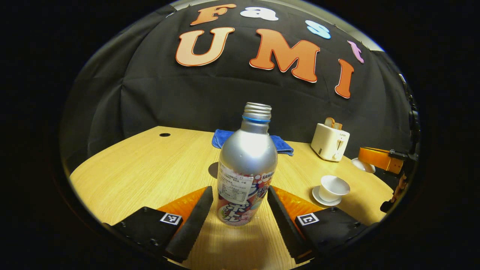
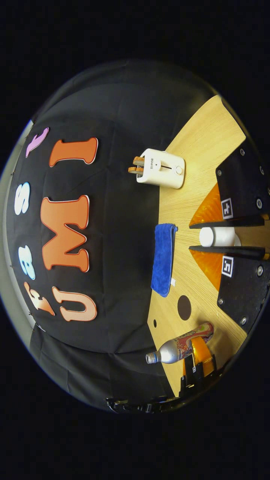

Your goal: Open the teacup lid with one hand, grasp the water bottle and pour water into the teacup with the other hand; after pouring, place the water bottle on the coaster and then close the teacup lid.

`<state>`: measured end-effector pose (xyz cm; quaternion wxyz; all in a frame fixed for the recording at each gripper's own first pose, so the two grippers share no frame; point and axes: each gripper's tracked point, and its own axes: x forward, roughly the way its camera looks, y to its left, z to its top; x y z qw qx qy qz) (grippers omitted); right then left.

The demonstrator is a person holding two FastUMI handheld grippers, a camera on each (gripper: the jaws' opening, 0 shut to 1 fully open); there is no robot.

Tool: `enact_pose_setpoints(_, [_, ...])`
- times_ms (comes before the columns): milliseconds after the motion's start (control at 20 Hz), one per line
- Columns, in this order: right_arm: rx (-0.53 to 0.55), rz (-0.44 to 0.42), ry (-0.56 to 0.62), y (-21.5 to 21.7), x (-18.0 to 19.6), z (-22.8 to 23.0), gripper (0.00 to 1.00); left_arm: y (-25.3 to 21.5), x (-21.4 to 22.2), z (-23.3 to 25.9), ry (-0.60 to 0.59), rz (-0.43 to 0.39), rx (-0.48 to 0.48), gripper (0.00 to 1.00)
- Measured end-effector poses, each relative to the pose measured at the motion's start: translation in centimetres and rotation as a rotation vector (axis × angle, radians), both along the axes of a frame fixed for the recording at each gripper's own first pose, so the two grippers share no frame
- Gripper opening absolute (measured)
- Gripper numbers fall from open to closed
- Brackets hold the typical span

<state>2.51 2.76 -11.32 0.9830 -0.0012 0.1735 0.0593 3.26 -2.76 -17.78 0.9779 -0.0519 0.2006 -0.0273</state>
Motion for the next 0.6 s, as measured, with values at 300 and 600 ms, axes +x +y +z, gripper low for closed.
enact_pose_setpoints(300, [0.012,-0.021,-0.008,-1.4,-0.7,0.5,0.21,0.2,0.6,-0.6,0.008,0.010,0.089,0.88])
enact_pose_setpoints(600, [0.028,-0.044,-0.022,-3.1,-0.6,0.9,0.22,-0.1,1.6,1.0,-0.025,-0.012,0.259,0.83])
